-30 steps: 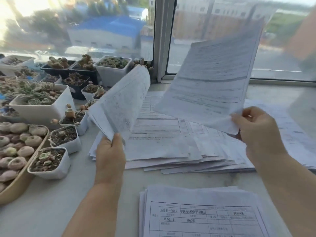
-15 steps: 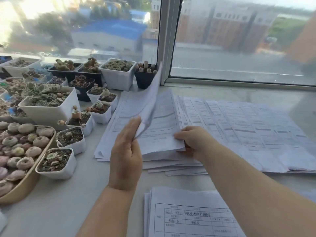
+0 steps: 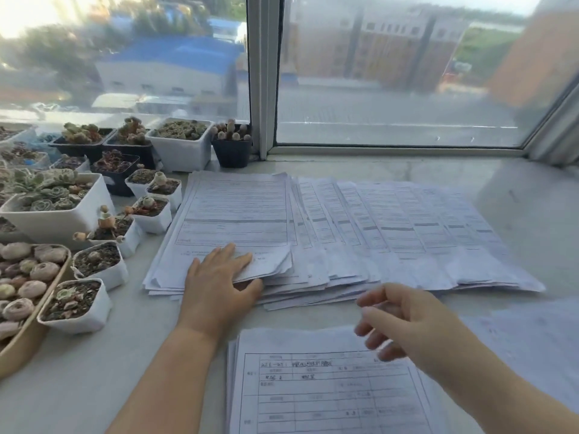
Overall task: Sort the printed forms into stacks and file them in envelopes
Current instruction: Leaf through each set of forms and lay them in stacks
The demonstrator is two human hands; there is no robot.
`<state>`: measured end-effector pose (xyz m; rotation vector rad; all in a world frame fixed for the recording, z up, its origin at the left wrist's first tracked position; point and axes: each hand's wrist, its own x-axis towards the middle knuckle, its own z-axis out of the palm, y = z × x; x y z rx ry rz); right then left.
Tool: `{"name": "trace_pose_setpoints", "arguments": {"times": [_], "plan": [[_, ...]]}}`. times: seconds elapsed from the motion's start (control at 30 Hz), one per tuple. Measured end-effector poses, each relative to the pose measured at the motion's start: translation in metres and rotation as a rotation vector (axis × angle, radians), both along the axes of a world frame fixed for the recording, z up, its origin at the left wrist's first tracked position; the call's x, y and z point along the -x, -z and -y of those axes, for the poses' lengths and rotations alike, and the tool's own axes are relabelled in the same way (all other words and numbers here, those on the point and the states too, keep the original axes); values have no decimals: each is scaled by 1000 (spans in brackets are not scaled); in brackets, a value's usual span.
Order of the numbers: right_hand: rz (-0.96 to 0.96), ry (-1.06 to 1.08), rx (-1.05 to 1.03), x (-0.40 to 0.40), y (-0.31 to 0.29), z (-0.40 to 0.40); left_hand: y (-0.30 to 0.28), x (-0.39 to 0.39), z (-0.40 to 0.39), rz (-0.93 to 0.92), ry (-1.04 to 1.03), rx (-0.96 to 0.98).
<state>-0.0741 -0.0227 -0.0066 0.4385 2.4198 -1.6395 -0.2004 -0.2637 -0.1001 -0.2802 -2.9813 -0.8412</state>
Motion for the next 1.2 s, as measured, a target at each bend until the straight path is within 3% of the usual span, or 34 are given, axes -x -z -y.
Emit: {"name": "trace_pose_setpoints", "arguments": {"times": [0.17,0.27,0.37,0.5,0.6,0.7,0.87,1.0,1.2], "plan": [[90,6,-100,-97,14,-23,-23,3,2,222,104,193],[105,21,-185,-147,28,-32,-46,-24,-5,28,163,205],[75,16,-262,-184,32,-34,-67,-97,-31,-145,279,40],[42,-64,-395,-217,33,-31,-61,-226,-63,-54,498,78],[48,-126,-491,-232,36,-29,-55,-296,-71,-35,551,-8],[0,-166,-489,-242,38,-30,-53,-329,-71,25,564,-93],[-87,-250,-475,-250,38,-36,-48,-339,-64,70,609,-34],[-86,-133,-345,-256,40,-38,-52,-340,-61,124,601,-75],[-66,-23,-296,-266,45,-35,-51,-350,-62,203,372,-376]]}}
